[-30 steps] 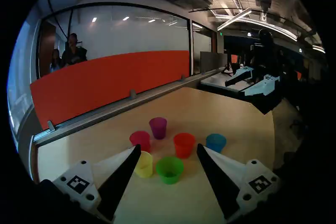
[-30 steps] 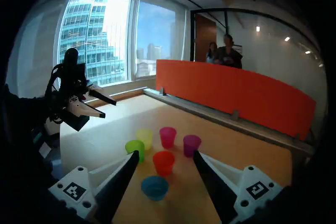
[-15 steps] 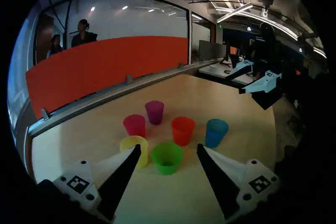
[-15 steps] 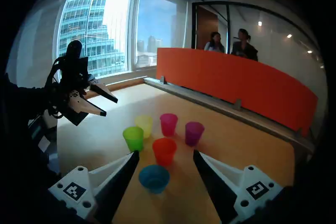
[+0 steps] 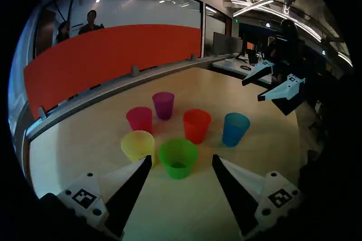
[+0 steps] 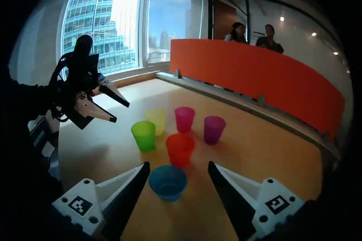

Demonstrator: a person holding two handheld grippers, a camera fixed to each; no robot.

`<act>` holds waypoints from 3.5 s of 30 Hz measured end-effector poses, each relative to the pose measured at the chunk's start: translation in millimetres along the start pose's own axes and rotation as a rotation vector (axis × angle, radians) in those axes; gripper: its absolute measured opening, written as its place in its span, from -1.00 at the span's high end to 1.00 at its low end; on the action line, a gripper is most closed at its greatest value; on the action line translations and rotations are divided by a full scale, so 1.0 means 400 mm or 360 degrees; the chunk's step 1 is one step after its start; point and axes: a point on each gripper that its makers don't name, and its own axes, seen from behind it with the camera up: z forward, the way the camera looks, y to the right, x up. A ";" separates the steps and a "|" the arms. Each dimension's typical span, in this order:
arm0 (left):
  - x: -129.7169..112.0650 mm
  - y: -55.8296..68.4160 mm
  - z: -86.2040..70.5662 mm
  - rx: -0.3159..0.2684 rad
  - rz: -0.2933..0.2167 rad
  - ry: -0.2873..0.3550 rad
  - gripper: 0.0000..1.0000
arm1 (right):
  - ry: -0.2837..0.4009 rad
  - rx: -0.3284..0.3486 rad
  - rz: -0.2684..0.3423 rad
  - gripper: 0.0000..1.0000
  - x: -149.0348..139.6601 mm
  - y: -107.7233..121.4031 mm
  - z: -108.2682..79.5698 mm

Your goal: Pour water

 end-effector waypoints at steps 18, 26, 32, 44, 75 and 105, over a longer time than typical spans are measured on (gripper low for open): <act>-0.046 0.004 0.034 -0.0020 -0.0004 -0.0068 -0.99 | -0.0084 0.0016 -0.0015 -0.99 -0.090 -0.014 0.026; -0.064 0.012 0.048 -0.0031 -0.0009 -0.0090 -0.99 | -0.0118 0.0025 -0.0022 -0.99 -0.131 -0.026 0.031; -0.079 0.015 0.058 -0.0033 -0.0004 -0.0108 -0.99 | -0.0138 0.0031 -0.0022 -0.99 -0.152 -0.034 0.036; -0.099 0.000 0.082 -0.0027 -0.0020 -0.0136 -0.99 | -0.0174 0.0046 -0.0021 -0.99 -0.186 -0.046 0.066; -0.119 -0.025 0.143 -0.0045 -0.0044 -0.0168 -0.99 | -0.0201 0.0090 -0.0017 -0.99 -0.201 -0.054 0.184; -0.101 -0.020 0.136 -0.0053 -0.0037 -0.0145 -0.99 | -0.0196 0.0085 -0.0011 -0.83 -0.198 -0.046 0.177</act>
